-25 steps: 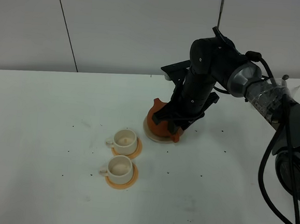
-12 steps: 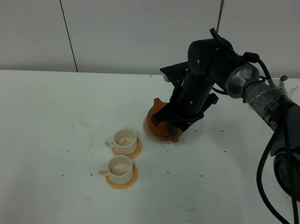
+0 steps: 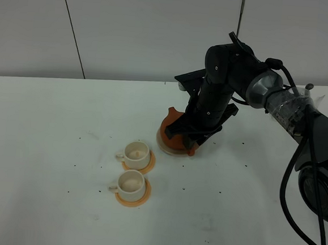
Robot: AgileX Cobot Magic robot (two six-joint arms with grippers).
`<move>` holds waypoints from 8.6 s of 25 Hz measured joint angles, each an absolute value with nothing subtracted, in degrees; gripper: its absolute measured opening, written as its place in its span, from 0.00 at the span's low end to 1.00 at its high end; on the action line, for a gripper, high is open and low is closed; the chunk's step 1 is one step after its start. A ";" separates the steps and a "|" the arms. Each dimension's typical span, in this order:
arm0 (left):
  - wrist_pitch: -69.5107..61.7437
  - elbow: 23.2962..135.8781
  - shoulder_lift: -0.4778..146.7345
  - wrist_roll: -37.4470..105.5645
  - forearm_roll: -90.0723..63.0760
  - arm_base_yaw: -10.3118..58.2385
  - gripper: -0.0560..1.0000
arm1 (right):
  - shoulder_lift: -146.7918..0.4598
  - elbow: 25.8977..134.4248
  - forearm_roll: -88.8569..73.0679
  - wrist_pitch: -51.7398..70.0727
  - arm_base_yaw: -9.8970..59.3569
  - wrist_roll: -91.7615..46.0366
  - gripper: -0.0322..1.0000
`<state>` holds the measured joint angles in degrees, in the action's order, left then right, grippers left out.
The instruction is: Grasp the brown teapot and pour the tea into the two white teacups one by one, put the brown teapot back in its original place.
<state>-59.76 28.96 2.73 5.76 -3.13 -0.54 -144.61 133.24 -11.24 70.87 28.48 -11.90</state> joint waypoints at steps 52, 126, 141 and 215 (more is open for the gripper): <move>-59.76 28.96 2.73 5.76 -3.13 -0.54 0.27 | -143.56 133.24 -13.81 70.48 28.56 -12.81 0.12; -59.76 28.96 2.73 5.81 -3.11 -0.54 0.27 | -131.17 125.50 -12.93 70.66 36.35 -50.83 0.12; -59.76 28.96 2.73 5.81 -3.11 -0.54 0.27 | -130.85 124.67 -8.73 70.58 34.78 -53.58 0.12; -59.76 28.96 2.73 5.81 -3.11 -0.54 0.27 | -124.04 109.27 -14.33 62.82 29.56 -59.08 0.12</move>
